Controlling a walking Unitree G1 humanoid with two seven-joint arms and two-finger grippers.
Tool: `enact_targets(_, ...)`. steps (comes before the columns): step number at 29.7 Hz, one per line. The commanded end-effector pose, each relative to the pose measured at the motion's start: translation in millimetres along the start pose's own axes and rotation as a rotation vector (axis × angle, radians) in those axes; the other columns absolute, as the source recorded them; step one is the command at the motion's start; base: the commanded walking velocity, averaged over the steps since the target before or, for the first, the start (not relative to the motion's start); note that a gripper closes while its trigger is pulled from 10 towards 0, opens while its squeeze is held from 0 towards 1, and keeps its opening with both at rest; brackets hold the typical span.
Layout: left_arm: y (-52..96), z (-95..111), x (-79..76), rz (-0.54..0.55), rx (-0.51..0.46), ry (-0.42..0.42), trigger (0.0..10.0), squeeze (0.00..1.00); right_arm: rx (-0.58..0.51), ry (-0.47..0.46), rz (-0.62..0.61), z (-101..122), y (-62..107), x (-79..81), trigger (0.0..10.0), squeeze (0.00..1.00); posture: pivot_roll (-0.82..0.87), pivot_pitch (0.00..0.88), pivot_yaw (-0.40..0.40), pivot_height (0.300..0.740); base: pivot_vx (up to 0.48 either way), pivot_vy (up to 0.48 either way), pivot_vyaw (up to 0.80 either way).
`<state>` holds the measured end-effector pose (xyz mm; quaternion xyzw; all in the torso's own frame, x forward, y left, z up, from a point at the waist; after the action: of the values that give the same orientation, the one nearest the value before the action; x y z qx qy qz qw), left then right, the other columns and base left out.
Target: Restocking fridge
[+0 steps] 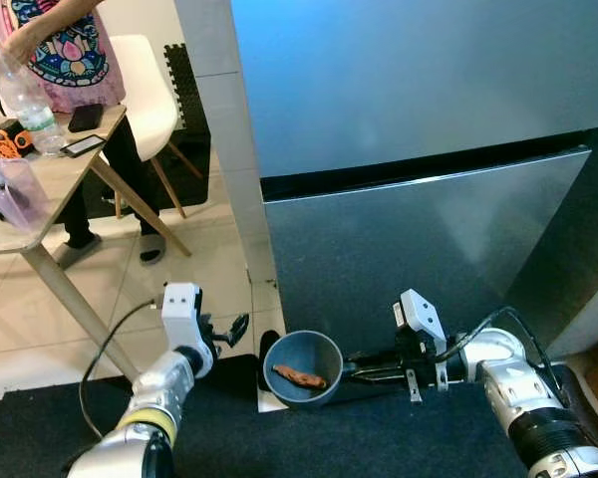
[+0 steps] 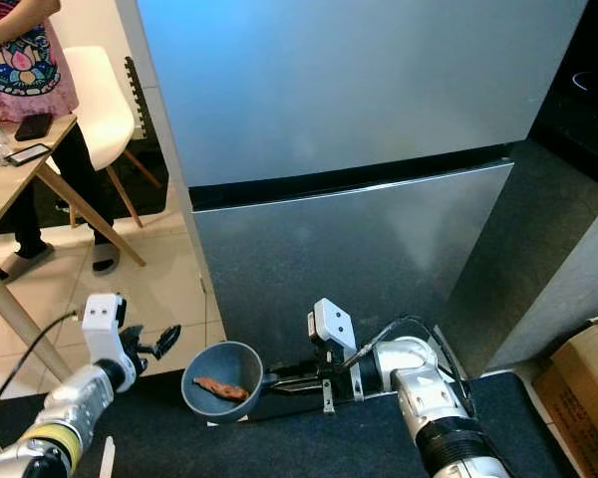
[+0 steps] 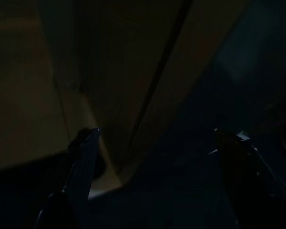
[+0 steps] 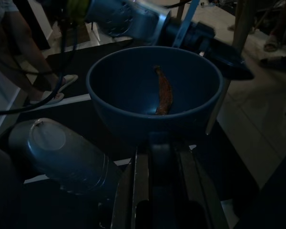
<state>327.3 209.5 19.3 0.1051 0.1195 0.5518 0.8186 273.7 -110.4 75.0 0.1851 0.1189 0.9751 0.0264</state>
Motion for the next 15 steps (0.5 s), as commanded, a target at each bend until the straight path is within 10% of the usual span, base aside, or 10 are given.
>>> enact_targets(1,-3.2,27,7.0,-0.049,-0.056,-0.085,10.0,0.0,-0.036,0.026,0.016,11,0.7,3.8,10.0,0.0,-0.03,0.0,0.046,0.74,0.0,0.0,0.0)
enact_targets(3,-7.1,46,11.5,-0.049,-0.089,-0.136,10.0,0.0,-0.04,0.037,0.022,15,1.0,6.9,10.0,0.0,-0.03,0.0,0.048,0.74,0.0,0.0,0.0)
enact_targets(4,-8.0,53,14.0,-0.041,-0.1,-0.146,10.0,0.29,-0.04,0.04,0.022,15,1.0,8.1,10.0,0.0,-0.03,0.0,0.048,0.74,0.0,0.0,0.0)
enact_targets(5,-8.8,59,15.7,-0.04,-0.111,-0.165,10.0,0.29,-0.039,0.041,0.022,16,1.0,9.2,10.0,0.0,-0.04,0.0,0.048,0.74,0.0,0.0,0.0)
enact_targets(6,-9.7,69,18.5,-0.037,-0.134,-0.177,10.0,1.0,-0.038,0.041,0.018,15,1.3,10.2,10.0,0.0,-0.04,0.007,0.051,0.74,0.0,0.0,0.0)
enact_targets(15,-4.0,108,20.9,-0.233,-0.193,-0.21,10.0,1.0,-0.034,0.025,-0.007,14,10.2,22.6,10.0,0.0,-0.06,0.1,0.047,0.74,0.0,0.0,0.0)
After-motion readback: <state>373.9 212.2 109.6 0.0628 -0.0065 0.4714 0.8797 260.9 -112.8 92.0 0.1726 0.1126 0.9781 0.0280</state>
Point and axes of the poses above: a point about 5 cm out from each wrist's last joint towards the gripper, its own y axis pointing back from the gripper into the wrist, its own z axis along the axis of the wrist's last joint, x = y × z, the point moved 3 cm from there along -y, pointing out of the wrist towards the gripper, and after that the axes turned 10 degrees about -y, right-handed, at the moved point
